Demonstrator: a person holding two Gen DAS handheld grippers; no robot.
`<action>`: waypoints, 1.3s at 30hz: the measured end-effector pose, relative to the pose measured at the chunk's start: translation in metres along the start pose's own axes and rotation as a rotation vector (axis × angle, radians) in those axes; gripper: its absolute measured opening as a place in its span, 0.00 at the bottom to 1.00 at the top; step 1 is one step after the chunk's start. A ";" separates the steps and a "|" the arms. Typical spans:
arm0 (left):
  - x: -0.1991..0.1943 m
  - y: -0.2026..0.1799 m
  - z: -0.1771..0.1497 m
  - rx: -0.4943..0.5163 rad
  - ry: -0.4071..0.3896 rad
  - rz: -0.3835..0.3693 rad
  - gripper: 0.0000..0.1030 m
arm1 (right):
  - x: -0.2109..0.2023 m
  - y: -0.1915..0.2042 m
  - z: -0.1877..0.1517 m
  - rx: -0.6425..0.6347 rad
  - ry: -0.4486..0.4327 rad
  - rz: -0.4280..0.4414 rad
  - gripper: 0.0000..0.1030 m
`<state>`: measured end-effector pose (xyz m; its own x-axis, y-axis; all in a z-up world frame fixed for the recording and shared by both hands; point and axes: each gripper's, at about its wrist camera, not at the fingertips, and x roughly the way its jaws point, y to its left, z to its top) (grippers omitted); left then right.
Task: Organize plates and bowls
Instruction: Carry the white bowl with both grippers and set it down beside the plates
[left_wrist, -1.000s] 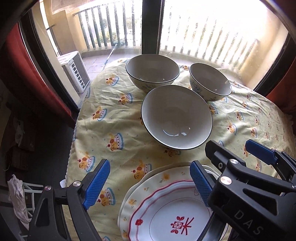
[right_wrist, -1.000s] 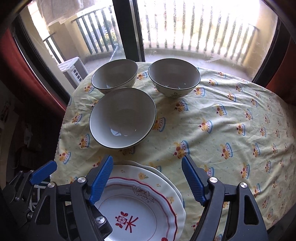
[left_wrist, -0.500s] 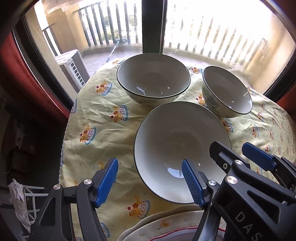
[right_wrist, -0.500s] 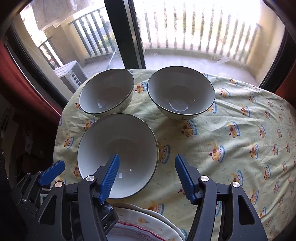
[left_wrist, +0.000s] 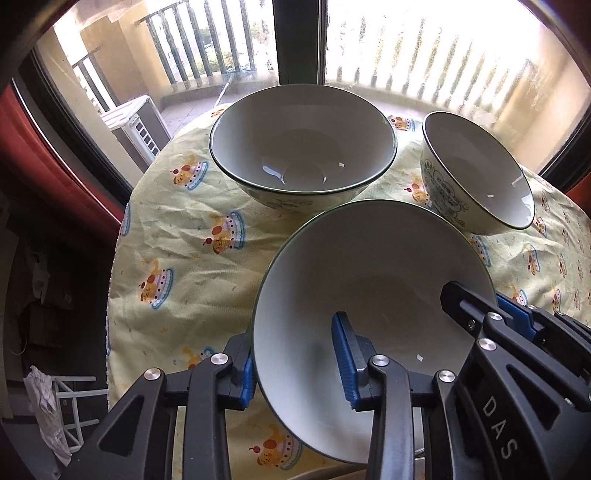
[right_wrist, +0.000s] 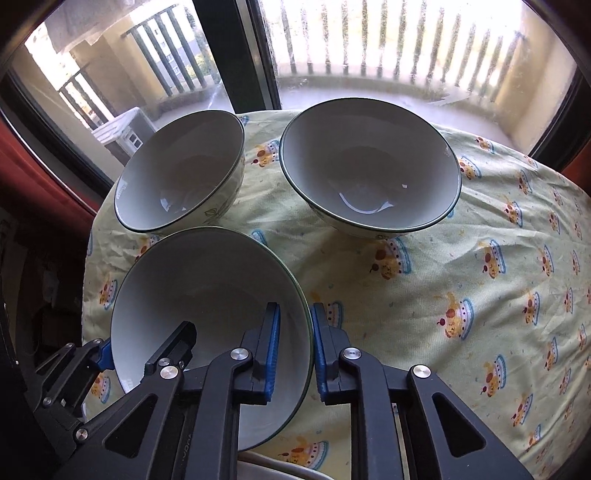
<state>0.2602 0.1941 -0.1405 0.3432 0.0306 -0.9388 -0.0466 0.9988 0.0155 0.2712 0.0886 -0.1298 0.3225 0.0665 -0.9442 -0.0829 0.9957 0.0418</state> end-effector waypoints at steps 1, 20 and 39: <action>0.000 0.000 0.000 -0.001 0.002 0.000 0.35 | 0.000 0.000 0.000 0.000 0.002 -0.001 0.19; -0.065 -0.058 -0.038 0.172 -0.095 -0.127 0.35 | -0.085 -0.052 -0.045 0.153 -0.108 -0.113 0.19; -0.099 -0.168 -0.119 0.232 -0.088 -0.133 0.35 | -0.140 -0.157 -0.134 0.218 -0.114 -0.141 0.19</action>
<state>0.1223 0.0186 -0.0911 0.4121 -0.1084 -0.9047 0.2169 0.9760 -0.0181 0.1125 -0.0862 -0.0475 0.4210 -0.0788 -0.9036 0.1709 0.9853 -0.0063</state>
